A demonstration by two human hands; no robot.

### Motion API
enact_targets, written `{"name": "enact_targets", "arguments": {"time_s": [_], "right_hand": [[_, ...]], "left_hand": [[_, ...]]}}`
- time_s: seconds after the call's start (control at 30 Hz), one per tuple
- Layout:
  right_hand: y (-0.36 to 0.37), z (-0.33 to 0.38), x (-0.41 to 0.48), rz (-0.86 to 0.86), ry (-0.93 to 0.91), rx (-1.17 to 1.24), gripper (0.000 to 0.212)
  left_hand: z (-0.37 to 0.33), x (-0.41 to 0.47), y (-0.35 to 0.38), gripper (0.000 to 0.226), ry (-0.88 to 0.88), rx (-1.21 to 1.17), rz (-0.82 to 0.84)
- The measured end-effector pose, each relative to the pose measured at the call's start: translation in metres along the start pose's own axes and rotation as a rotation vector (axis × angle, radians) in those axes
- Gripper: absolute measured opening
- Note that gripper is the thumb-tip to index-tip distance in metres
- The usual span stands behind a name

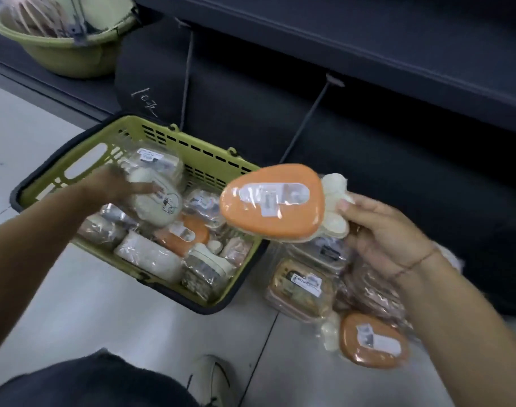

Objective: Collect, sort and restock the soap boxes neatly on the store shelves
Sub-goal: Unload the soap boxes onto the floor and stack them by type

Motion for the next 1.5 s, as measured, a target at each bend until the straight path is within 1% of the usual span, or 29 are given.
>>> {"name": "enact_targets", "arguments": {"time_s": [0.03, 0.07, 0.1, 0.13, 0.17, 0.2, 0.23, 0.3, 0.33, 0.4, 0.43, 0.5, 0.53, 0.63, 0.7, 0.8, 0.87, 0.97, 1.1, 1.17, 1.23, 1.3, 1.37, 1.43, 1.5], "right_hand": [[-0.022, 0.001, -0.019, -0.002, 0.025, 0.086, 0.030], [-0.045, -0.001, -0.038, -0.014, 0.054, 0.151, 0.030], [-0.070, -0.006, -0.057, -0.019, 0.090, 0.198, 0.033], [-0.094, -0.014, -0.075, -0.028, 0.128, 0.227, 0.045], [-0.118, -0.023, -0.093, -0.054, 0.157, 0.247, 0.059], [-0.142, -0.034, -0.110, -0.095, 0.188, 0.263, 0.066], [-0.166, -0.047, -0.122, -0.137, 0.232, 0.277, 0.063], [-0.204, -0.073, -0.143, -0.218, 0.314, 0.297, 0.044], [-0.223, -0.088, -0.151, -0.282, 0.355, 0.281, 0.039], [-0.263, -0.119, -0.158, -0.409, 0.405, 0.211, 0.037], [-0.278, -0.135, -0.159, -0.444, 0.423, 0.178, 0.037], [-0.302, -0.164, -0.160, -0.496, 0.463, 0.120, 0.031], [-0.311, -0.177, -0.160, -0.524, 0.485, 0.098, 0.030], [-0.336, -0.210, -0.158, -0.596, 0.507, 0.012, 0.034], [-0.348, -0.223, -0.154, -0.630, 0.488, -0.057, 0.032], [-0.351, -0.228, -0.154, -0.677, 0.448, -0.049, 0.031], [-0.353, -0.230, -0.153, -0.682, 0.440, -0.040, 0.031], [-0.352, -0.234, -0.151, -0.656, 0.441, -0.028, 0.031], [-0.340, -0.221, -0.147, -0.565, 0.414, -0.029, 0.024], [-0.335, -0.208, -0.143, -0.539, 0.380, -0.026, 0.025], [-0.330, -0.193, -0.137, -0.509, 0.343, -0.085, 0.026], [-0.325, -0.181, -0.131, -0.471, 0.325, -0.198, 0.027], [-0.319, -0.177, -0.125, -0.419, 0.344, -0.335, 0.031], [-0.315, -0.179, -0.121, -0.381, 0.371, -0.439, 0.037], [-0.310, -0.180, -0.117, -0.358, 0.395, -0.481, 0.042]], "left_hand": [[-0.008, -0.013, -0.002, 0.065, 0.027, -0.051, -0.012], [-0.014, -0.026, -0.005, 0.073, 0.043, -0.115, -0.032], [-0.022, -0.039, -0.008, 0.087, 0.054, -0.178, -0.058], [-0.030, -0.053, -0.012, 0.101, 0.066, -0.220, -0.081], [-0.041, -0.067, -0.013, 0.110, 0.081, -0.247, -0.086], [-0.053, -0.081, -0.013, 0.113, 0.098, -0.275, -0.079], [-0.066, -0.097, -0.010, 0.111, 0.119, -0.313, -0.059], [-0.096, -0.130, 0.003, 0.101, 0.142, -0.441, 0.011], [-0.110, -0.145, 0.012, 0.098, 0.149, -0.483, 0.057], [-0.137, -0.178, 0.036, 0.095, 0.172, -0.503, 0.165], [-0.150, -0.194, 0.051, 0.089, 0.177, -0.520, 0.228], [-0.163, -0.222, 0.084, 0.068, 0.144, -0.574, 0.338], [-0.165, -0.232, 0.103, 0.063, 0.122, -0.570, 0.388], [-0.167, -0.259, 0.158, 0.068, 0.095, -0.528, 0.497], [-0.168, -0.266, 0.186, 0.067, 0.091, -0.509, 0.515], [-0.169, -0.270, 0.218, 0.065, 0.040, -0.518, 0.544], [-0.167, -0.271, 0.235, 0.062, 0.013, -0.524, 0.552], [-0.161, -0.269, 0.256, 0.063, 0.006, -0.464, 0.575], [-0.153, -0.262, 0.268, 0.079, 0.020, -0.365, 0.571], [-0.153, -0.257, 0.268, 0.088, 0.021, -0.345, 0.560], [-0.154, -0.249, 0.266, 0.094, 0.026, -0.358, 0.544], [-0.159, -0.242, 0.262, 0.097, 0.045, -0.376, 0.531], [-0.161, -0.235, 0.259, 0.091, 0.035, -0.407, 0.513], [-0.160, -0.231, 0.258, 0.075, 0.019, -0.423, 0.498], [-0.157, -0.231, 0.260, 0.060, 0.019, -0.402, 0.512]]}}
Point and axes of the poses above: each hand's wrist, its own x-axis towards the middle knuckle, its own y-axis out of the palm, z = x × y, the point moved 4 cm from there along x, towards the middle knuckle, and after that the axes turned 14 degrees about x, right-handed, at the moved point
